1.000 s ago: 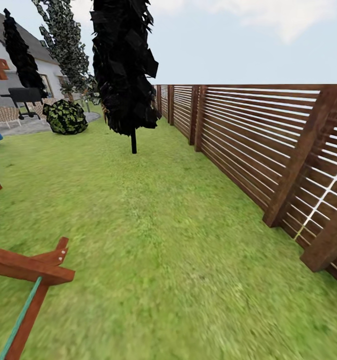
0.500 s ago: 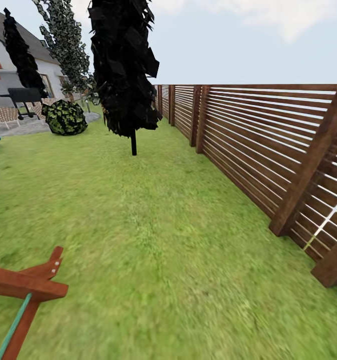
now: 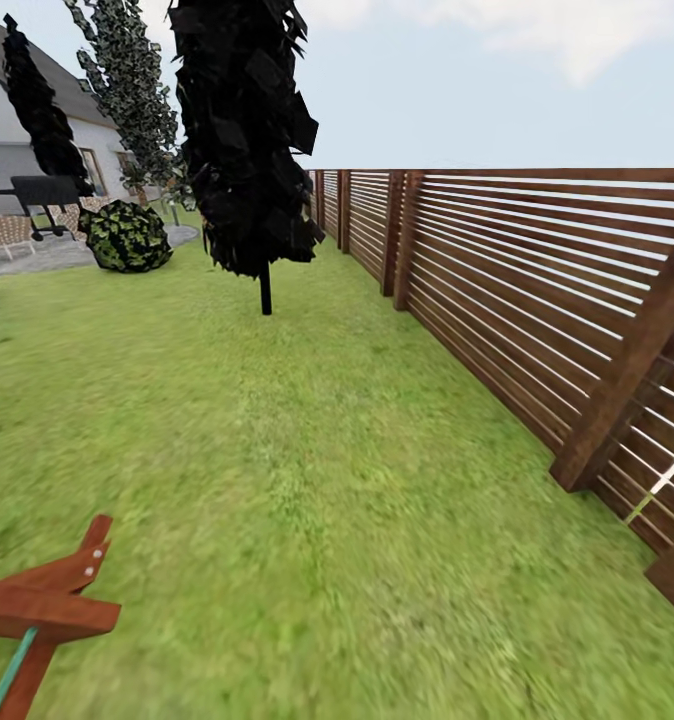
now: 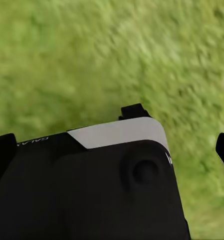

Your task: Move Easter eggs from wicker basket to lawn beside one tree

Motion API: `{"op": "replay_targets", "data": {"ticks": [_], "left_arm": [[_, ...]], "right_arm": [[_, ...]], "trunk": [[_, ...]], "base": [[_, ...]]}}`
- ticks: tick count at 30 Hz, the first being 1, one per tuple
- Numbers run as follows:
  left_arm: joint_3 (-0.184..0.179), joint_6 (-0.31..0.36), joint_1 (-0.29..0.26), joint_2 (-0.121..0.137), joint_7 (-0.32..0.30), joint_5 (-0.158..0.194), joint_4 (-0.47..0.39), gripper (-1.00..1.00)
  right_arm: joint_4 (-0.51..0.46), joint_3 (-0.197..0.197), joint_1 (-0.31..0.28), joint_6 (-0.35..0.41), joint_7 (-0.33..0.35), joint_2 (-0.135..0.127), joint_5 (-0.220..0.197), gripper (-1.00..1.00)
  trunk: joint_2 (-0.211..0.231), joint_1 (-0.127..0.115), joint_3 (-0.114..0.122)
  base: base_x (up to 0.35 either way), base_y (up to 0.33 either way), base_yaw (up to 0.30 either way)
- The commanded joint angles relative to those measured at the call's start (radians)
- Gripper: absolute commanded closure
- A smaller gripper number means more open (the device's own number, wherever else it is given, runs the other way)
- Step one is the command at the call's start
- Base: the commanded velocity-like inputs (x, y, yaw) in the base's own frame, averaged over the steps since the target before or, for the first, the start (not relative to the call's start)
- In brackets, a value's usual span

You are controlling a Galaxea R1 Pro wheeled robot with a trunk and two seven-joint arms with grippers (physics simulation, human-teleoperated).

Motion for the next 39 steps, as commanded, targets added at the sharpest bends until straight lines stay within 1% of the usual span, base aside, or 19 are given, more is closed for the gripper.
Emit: {"op": "replay_targets", "data": {"ticks": [1,11,24,27,35,39], "left_arm": [[-0.004,-0.003,-0.001,0.001,0.001,-0.003,0.000,-1.00],[-0.004,-0.003,-0.001,0.001,0.001,-0.003,0.001,-1.00],[-0.005,-0.003,-0.001,0.000,0.002,-0.003,0.001,-1.00],[-0.004,-0.004,-0.001,0.001,0.001,-0.003,0.001,-1.00],[-0.005,-0.005,-0.001,0.000,0.000,-0.003,0.000,-1.00],[-0.017,-0.005,-0.001,-0.001,0.001,-0.006,0.001,-1.00]], "right_arm": [[0.001,-0.007,-0.001,-0.004,0.001,0.001,-0.004,-1.00],[0.001,-0.008,-0.001,-0.004,0.001,0.001,-0.007,-1.00],[0.001,-0.008,-0.001,-0.004,0.001,0.001,-0.012,-1.00],[0.001,-0.007,-0.001,-0.004,0.001,0.002,-0.007,-1.00],[0.001,-0.010,-0.001,-0.005,0.001,-0.002,-0.012,-1.00],[0.001,-0.011,-0.001,-0.005,0.001,-0.003,-0.013,-1.00]], "trunk": [[-0.001,0.001,-0.001],[-0.001,0.001,0.003],[-0.001,0.001,0.003],[-0.001,0.001,0.003],[-0.001,0.001,0.003],[-0.001,0.001,0.003]], "base": [[0.328,0.000,0.046],[0.328,0.000,0.117],[0.328,0.000,0.007],[0.328,0.000,0.000],[0.328,0.000,0.000],[0.328,0.000,0.000]]}}
